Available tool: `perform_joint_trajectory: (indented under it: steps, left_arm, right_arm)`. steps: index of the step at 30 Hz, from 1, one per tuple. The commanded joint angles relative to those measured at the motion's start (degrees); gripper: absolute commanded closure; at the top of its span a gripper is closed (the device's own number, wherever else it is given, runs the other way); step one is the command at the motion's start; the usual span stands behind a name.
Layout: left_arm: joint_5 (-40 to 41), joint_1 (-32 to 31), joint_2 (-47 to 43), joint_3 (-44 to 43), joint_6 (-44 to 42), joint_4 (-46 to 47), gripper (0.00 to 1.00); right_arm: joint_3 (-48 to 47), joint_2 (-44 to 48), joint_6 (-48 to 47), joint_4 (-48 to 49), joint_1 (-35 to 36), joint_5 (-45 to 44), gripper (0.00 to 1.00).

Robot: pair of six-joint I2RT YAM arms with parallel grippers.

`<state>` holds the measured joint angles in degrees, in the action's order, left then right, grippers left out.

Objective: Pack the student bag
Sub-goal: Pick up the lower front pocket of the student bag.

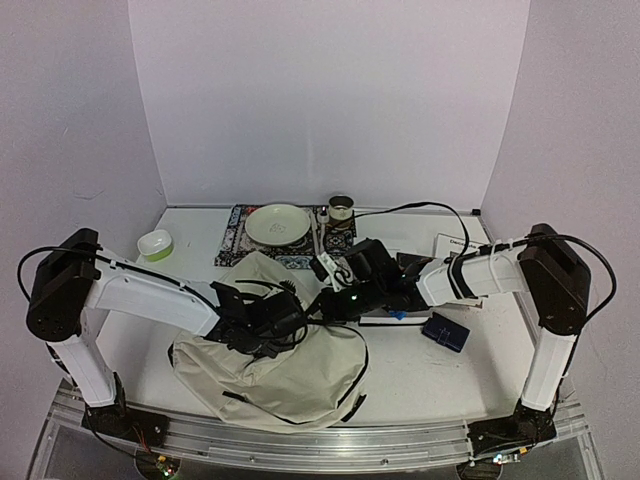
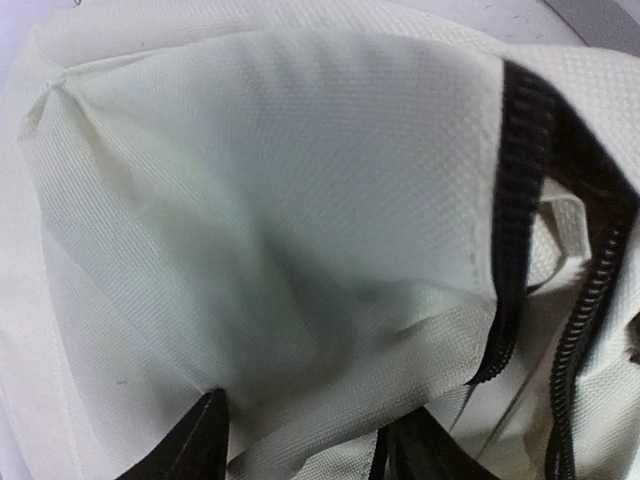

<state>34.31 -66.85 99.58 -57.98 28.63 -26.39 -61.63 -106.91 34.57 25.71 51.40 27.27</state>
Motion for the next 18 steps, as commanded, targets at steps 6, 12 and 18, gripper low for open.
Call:
perform_joint_trajectory:
  steps: [6, 12, 18]
  left_arm:
    - [0.4, 1.9, -7.3, 2.5, 2.2, -0.3, 0.60]
    - [-5.9, 1.9, -10.6, 1.7, -0.2, -0.4, 0.82]
    - [-10.1, 1.9, -14.0, 1.1, -1.8, -0.6, 1.00]
  right_arm:
    - [-1.7, 1.6, 0.5, 2.2, -0.6, 3.0, 1.00]
    - [-2.3, 0.5, 0.4, 1.8, -0.9, 2.1, 1.00]
    - [-3.3, 0.0, -1.4, -0.9, -1.6, 0.0, 1.00]
